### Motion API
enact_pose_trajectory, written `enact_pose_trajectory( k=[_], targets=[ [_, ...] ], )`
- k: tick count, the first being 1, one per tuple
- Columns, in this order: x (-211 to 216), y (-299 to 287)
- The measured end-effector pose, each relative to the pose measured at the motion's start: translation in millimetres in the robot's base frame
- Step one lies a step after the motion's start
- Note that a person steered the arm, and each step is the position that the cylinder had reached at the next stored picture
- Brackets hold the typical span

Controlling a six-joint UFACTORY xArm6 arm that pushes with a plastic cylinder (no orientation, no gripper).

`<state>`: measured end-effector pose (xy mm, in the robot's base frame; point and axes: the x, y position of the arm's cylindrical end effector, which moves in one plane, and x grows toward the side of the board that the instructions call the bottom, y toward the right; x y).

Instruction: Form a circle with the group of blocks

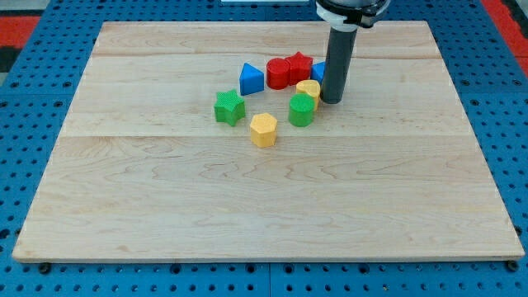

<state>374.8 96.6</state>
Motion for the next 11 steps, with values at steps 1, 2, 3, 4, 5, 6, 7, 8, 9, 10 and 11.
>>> enact_pose_trajectory(
  k=[1, 2, 3, 4, 5, 6, 7, 8, 9, 10, 11],
  targets=[
    [4, 8],
    [31, 29],
    [76, 45],
    [129, 43],
    [145, -18],
    [130, -99],
    [93, -112],
    [67, -107],
    [83, -109],
    [104, -163],
    [69, -194]
  ],
)
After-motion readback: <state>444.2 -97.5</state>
